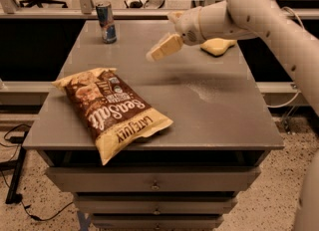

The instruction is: Pick redbull can

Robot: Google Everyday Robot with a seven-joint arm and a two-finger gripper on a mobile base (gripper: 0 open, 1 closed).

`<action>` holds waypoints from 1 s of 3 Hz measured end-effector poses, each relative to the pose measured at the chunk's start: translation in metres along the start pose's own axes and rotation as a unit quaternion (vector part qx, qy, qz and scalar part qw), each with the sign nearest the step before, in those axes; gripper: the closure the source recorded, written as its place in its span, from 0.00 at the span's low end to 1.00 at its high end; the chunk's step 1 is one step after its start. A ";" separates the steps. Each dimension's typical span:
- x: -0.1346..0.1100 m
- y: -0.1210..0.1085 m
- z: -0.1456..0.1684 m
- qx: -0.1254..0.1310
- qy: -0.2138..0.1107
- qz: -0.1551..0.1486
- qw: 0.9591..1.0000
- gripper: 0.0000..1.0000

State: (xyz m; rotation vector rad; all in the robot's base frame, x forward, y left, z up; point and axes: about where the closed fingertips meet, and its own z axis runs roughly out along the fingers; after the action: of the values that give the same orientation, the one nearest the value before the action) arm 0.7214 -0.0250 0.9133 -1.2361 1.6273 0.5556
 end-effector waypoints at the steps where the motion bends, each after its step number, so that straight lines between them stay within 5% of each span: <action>1: -0.020 -0.011 0.038 -0.002 -0.036 0.001 0.999 0.00; 3: -0.060 -0.006 0.127 0.008 -0.082 0.046 0.996 0.00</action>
Offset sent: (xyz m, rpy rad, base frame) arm 0.0647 0.1295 0.0029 0.2002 0.0514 -0.0051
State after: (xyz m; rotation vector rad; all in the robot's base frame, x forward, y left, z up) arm 0.7805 0.1025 0.9154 -1.0786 1.5526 0.6830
